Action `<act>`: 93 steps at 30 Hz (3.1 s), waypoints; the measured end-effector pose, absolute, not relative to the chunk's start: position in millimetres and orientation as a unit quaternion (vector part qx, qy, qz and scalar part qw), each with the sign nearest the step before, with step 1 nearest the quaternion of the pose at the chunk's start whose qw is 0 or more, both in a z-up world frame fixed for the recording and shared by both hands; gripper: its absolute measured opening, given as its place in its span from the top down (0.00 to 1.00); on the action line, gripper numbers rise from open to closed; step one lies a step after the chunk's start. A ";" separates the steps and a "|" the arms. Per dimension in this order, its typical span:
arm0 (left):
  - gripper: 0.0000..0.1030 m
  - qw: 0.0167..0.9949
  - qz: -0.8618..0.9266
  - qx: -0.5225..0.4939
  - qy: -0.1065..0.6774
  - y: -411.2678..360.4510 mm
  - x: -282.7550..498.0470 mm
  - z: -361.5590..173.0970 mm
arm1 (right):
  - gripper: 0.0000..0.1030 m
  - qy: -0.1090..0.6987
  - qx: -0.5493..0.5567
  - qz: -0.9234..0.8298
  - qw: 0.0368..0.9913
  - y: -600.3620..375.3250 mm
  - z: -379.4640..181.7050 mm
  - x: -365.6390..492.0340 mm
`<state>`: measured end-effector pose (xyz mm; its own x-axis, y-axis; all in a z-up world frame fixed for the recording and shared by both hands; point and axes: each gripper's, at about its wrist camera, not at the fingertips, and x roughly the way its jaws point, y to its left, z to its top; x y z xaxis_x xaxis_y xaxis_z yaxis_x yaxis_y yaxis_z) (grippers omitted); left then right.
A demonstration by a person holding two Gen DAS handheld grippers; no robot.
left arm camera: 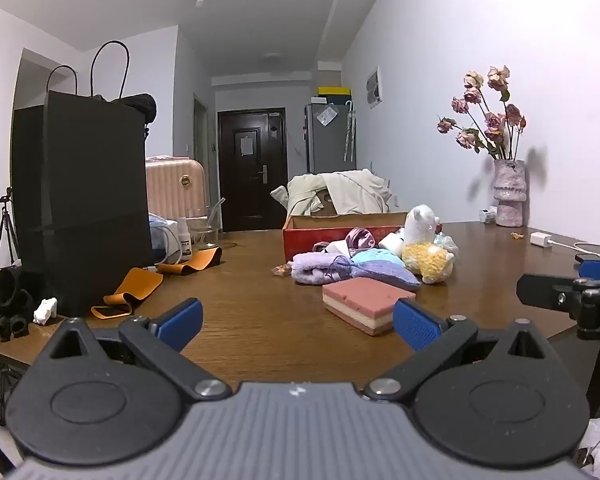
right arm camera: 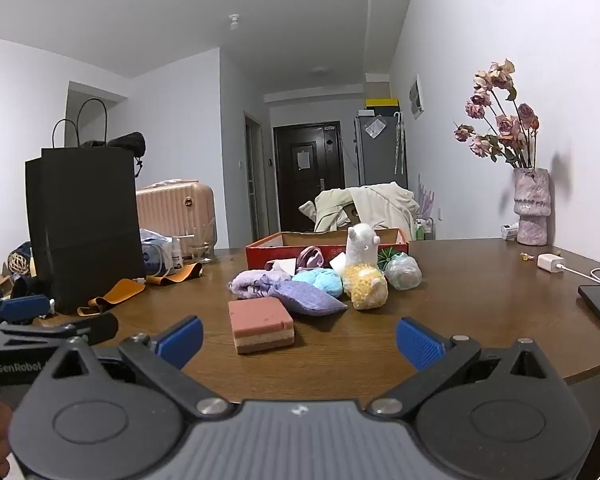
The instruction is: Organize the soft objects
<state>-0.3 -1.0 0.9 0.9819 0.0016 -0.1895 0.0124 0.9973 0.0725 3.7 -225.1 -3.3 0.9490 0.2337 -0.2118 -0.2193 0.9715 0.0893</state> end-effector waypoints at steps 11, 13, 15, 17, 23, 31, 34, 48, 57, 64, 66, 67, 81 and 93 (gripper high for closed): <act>0.00 0.995 -0.006 0.018 0.095 8.0 1.5 5.6 | 0.00 0.097 0.027 0.112 0.989 -225.9 -4.0 -1.4; 0.00 0.995 -0.005 0.020 0.094 5.4 -0.6 4.0 | 0.00 0.097 0.027 0.113 0.989 -228.6 -3.9 2.1; 0.00 0.995 -0.007 0.020 0.094 5.8 0.1 2.8 | 0.00 0.097 0.022 0.114 0.989 -223.4 -2.7 -0.8; 0.00 0.995 -0.006 0.023 0.093 3.6 -1.3 1.3 | 0.00 0.097 0.021 0.114 0.989 -222.8 -2.7 -0.4; 0.00 0.995 -0.005 0.024 0.092 3.4 -1.8 1.7 | 0.00 0.097 0.021 0.113 0.989 -222.6 -2.9 -0.3; 0.00 0.995 -0.003 0.023 0.092 3.6 -2.2 2.0 | 0.00 0.098 0.023 0.113 0.988 -222.7 -3.4 0.3; 0.00 0.995 -0.003 0.023 0.092 3.3 -2.7 2.2 | 0.00 0.099 0.023 0.113 0.988 -222.7 -3.8 1.0; 0.00 0.995 -0.003 0.027 0.092 2.8 -3.2 3.0 | 0.00 0.098 0.024 0.112 0.989 -222.9 -4.7 0.6; 0.00 0.995 -0.004 0.029 0.091 1.5 -2.7 1.5 | 0.00 0.098 0.023 0.112 0.989 -223.2 -4.9 0.1; 0.00 0.995 -0.003 0.029 0.091 1.5 -2.7 1.4 | 0.00 0.099 0.023 0.112 0.989 -223.3 -4.3 0.4; 0.00 0.995 -0.004 0.029 0.092 1.4 -2.7 1.5 | 0.00 0.098 0.023 0.112 0.989 -223.2 -4.4 0.3; 0.00 0.995 -0.003 0.029 0.091 1.5 -2.8 1.4 | 0.00 0.098 0.023 0.112 0.989 -223.2 -4.5 0.3; 0.00 0.995 -0.004 0.030 0.091 2.2 -2.4 0.8 | 0.00 0.098 0.023 0.110 0.989 -224.3 -4.2 -0.1; 0.00 0.995 -0.004 0.031 0.093 3.5 -1.3 1.2 | 0.00 0.098 0.023 0.109 0.989 -226.3 -3.7 -0.3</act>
